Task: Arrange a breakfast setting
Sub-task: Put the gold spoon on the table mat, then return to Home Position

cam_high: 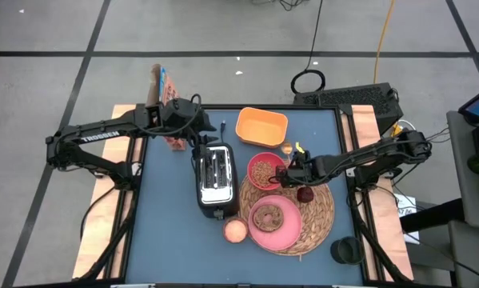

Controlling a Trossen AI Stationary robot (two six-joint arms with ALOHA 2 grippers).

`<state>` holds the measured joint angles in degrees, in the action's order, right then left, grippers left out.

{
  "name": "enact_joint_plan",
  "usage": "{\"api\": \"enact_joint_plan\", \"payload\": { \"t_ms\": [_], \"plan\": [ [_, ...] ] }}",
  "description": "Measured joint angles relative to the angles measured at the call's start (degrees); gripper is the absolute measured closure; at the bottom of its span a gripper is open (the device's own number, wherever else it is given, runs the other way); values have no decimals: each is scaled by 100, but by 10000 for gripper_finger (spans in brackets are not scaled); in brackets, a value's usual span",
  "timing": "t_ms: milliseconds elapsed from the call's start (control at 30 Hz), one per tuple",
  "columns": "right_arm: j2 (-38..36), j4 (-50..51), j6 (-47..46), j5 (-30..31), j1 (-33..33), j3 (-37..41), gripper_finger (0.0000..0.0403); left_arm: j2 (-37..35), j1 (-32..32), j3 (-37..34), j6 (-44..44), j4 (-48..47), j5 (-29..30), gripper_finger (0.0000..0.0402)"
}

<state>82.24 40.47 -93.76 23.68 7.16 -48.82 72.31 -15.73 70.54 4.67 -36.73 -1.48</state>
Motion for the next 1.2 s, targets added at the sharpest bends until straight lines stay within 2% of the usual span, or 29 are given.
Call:
{"api": "enact_joint_plan", "payload": {
  "t_ms": [833, 1033, 1200],
  "plan": [
    [-1, 4, 136, -162, 1, 0, 293, 0, 0, 0, 2, 6, -2, 243],
    [-38, 115, 228, -154, 1, 0, 303, 0, -1, 0, 2, 6, -2, 243],
    [-437, 554, 356, -147, 2, -2, 328, -61, 0, 0, -28, -2, -2, 243]
  ]
}}
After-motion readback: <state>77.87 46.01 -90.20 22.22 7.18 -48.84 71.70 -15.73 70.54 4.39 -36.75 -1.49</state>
